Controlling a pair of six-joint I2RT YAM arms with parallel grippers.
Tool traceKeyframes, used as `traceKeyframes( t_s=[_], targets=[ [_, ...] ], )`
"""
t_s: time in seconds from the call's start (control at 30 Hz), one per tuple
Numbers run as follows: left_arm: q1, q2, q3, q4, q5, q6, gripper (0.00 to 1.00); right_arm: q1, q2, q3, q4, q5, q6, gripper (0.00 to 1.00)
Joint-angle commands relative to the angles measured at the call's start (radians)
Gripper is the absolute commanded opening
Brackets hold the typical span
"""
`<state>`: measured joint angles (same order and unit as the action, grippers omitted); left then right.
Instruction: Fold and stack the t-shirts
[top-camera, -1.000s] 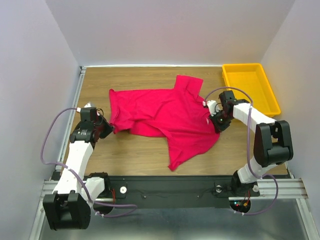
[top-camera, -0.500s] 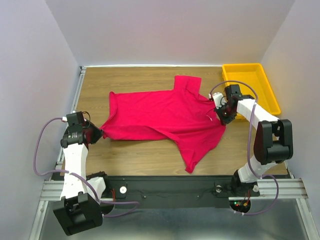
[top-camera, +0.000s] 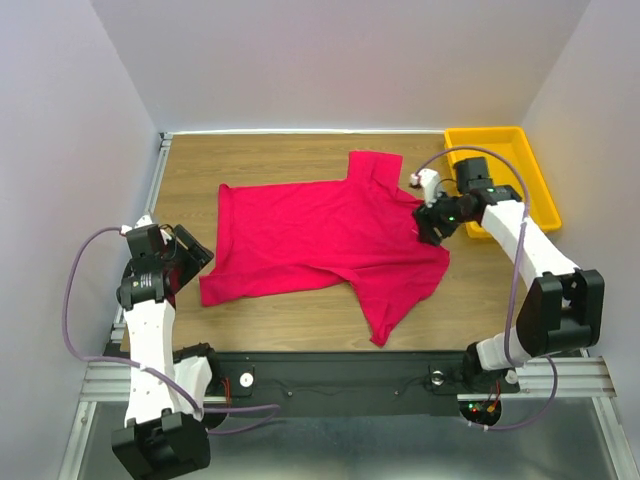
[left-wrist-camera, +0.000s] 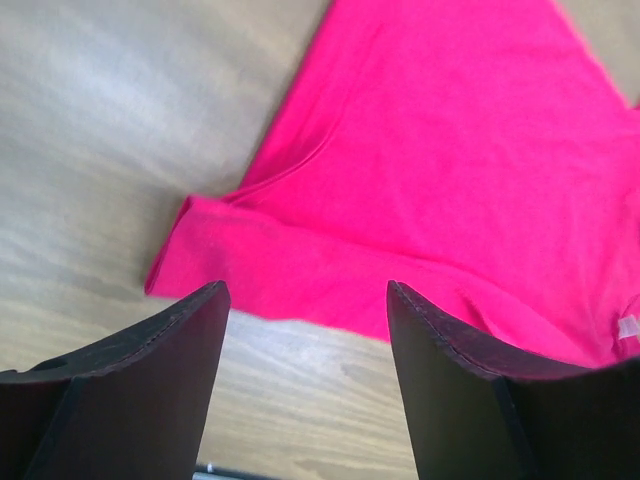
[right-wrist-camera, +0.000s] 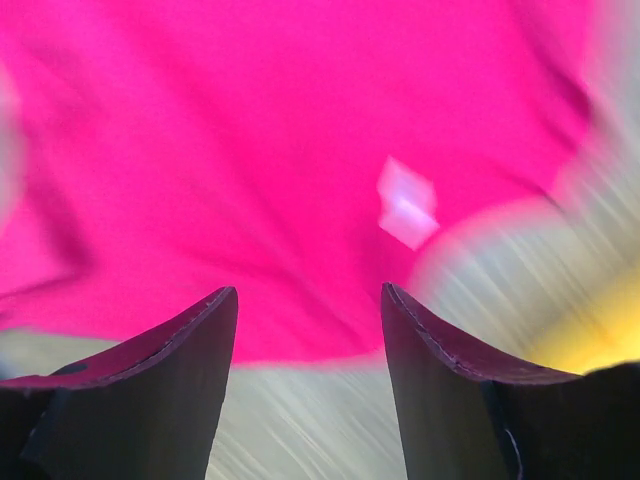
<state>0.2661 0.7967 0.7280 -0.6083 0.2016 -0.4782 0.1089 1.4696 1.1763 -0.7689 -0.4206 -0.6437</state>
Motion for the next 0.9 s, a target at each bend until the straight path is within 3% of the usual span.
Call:
traceKeyframes(
  t_s=[0.0, 0.07, 0.17, 0.27, 0.4, 0.7, 0.87],
  targets=[
    [0.007, -0.069, 0.053, 0.126, 0.038, 0.061, 0.75, 0.203, 0.023, -0.020, -0.092, -0.312, -0.071, 0.65],
    [0.007, -0.079, 0.045, 0.186, 0.061, 0.047, 0.76, 0.350, 0.038, -0.050, -0.038, -0.314, -0.030, 0.65],
    [0.005, -0.082, 0.042, 0.225, 0.076, 0.026, 0.76, 0.489, 0.096, -0.035, 0.043, -0.189, 0.044, 0.63],
    [0.007, -0.082, 0.039, 0.219, 0.079, 0.030, 0.76, 0.564, 0.169, -0.003, 0.059, -0.083, 0.073, 0.62],
    [0.007, -0.099, 0.005, 0.212, 0.081, 0.033, 0.76, 0.627, 0.218, -0.010, 0.088, 0.034, 0.131, 0.59],
    [0.005, -0.102, -0.012, 0.236, 0.105, 0.021, 0.76, 0.667, 0.267, -0.058, 0.141, 0.129, 0.194, 0.50],
    [0.007, -0.111, -0.018, 0.237, 0.111, 0.023, 0.76, 0.675, 0.262, -0.073, 0.129, 0.111, 0.182, 0.16]
  ],
)
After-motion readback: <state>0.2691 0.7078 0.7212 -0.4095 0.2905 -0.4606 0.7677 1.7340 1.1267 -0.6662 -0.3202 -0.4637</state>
